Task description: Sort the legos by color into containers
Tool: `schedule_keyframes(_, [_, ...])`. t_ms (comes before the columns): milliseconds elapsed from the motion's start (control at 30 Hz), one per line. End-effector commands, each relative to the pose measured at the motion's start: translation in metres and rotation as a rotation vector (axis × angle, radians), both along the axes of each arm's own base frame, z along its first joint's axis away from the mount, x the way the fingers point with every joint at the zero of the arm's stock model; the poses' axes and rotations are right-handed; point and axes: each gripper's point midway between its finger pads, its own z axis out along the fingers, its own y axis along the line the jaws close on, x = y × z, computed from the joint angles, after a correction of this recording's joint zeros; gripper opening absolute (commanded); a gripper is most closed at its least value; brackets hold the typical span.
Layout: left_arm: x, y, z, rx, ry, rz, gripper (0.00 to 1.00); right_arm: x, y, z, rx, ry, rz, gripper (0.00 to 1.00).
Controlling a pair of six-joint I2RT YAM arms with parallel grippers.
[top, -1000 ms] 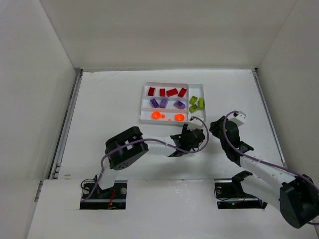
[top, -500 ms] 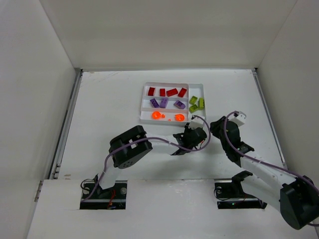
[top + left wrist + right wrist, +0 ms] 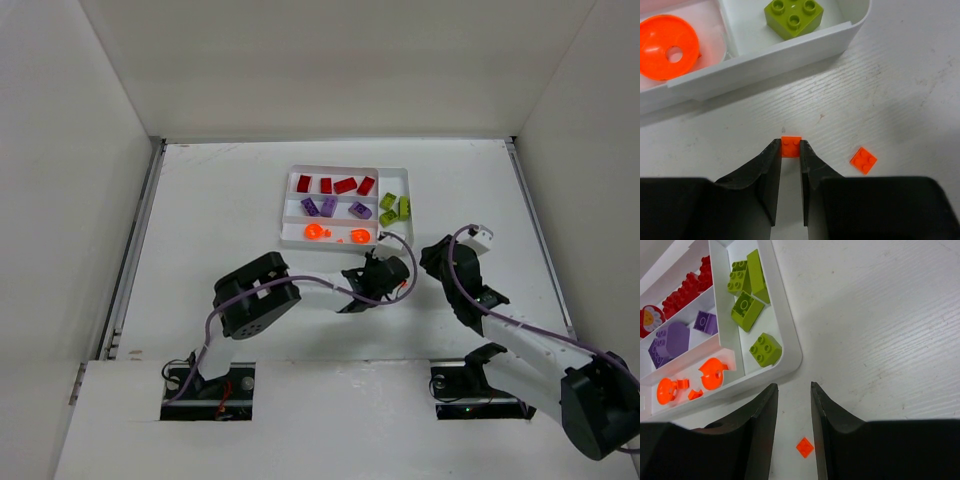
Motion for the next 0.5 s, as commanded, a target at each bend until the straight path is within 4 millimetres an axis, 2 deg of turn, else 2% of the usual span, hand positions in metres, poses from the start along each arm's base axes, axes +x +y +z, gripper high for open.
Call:
schedule_keyframes(0, [-0.005,0.016,0.03,-0.028,-0.022,0.015,0.14,0.007,0.002,0.015,0.035,-0.064,-0.006,0.38])
schedule_keyframes(100, [-0.009,0.029,0.056,-0.06,-0.06,0.023,0.14,0.009,0.004,0.014,0.03,-0.055,-0.004,0.38])
schedule_keyframes(200, [-0.004,0.045,0.076,-0.087,-0.083,0.049,0.14,0.009,0.003,0.013,0.028,-0.053,-0.006,0.39])
schedule_keyframes(333, [0.017,0.074,0.097,-0.12,-0.111,0.113,0.15,0.01,0.005,0.011,0.028,-0.043,0.002,0.39])
schedule_keyframes(467, [0.053,0.1,0.107,-0.143,-0.12,0.191,0.15,0.01,0.006,0.007,0.027,-0.035,0.004,0.39])
